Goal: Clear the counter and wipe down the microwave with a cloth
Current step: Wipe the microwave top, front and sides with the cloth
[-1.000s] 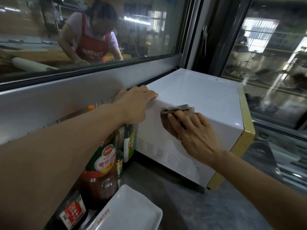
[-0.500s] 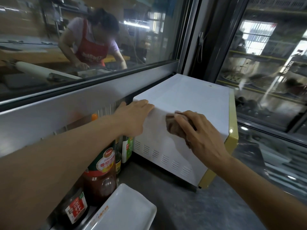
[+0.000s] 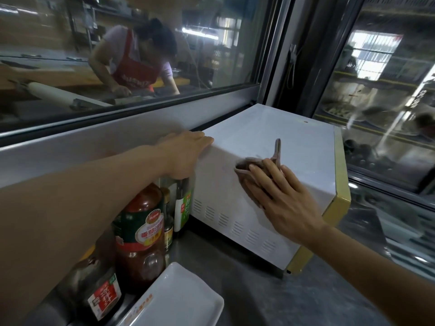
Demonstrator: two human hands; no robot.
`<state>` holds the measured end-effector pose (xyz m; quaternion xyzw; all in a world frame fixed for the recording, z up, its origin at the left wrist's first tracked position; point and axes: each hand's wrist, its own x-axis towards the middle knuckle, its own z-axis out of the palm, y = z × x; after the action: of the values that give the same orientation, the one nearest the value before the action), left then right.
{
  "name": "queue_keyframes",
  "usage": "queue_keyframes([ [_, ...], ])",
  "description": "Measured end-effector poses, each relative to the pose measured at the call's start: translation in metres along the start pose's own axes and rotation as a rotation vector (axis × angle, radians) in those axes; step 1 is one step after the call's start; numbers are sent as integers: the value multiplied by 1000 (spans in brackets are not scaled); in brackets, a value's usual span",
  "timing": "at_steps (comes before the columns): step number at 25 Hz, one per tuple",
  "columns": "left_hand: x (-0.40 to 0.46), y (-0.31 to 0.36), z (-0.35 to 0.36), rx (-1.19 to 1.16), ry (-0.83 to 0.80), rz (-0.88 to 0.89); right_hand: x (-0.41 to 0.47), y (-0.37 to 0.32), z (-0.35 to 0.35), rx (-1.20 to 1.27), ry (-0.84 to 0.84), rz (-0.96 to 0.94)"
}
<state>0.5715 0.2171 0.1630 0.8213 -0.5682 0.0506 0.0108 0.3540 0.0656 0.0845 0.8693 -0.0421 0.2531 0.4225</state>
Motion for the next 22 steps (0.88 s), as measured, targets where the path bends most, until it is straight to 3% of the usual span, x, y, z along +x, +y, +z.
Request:
queue_keyframes([
  [5, 10, -8, 3, -61, 15, 32, 44, -20, 16, -3, 75, 45],
  [10, 16, -11, -8, 2, -69, 11, 18, -56, 28, -55, -89, -219],
  [12, 14, -10, -10, 11, -98, 10, 21, -51, 24, -42, -72, -243],
  [16, 13, -12, -15, -8, -105, 53, 63, -26, 21, -44, 79, 62],
  [18, 14, -13, -13, -17, -106, 58, 68, -33, 24, -58, 68, 119],
  [22, 14, -15, -13, -34, -124, 12, 37, -57, 31, -118, -124, -213],
])
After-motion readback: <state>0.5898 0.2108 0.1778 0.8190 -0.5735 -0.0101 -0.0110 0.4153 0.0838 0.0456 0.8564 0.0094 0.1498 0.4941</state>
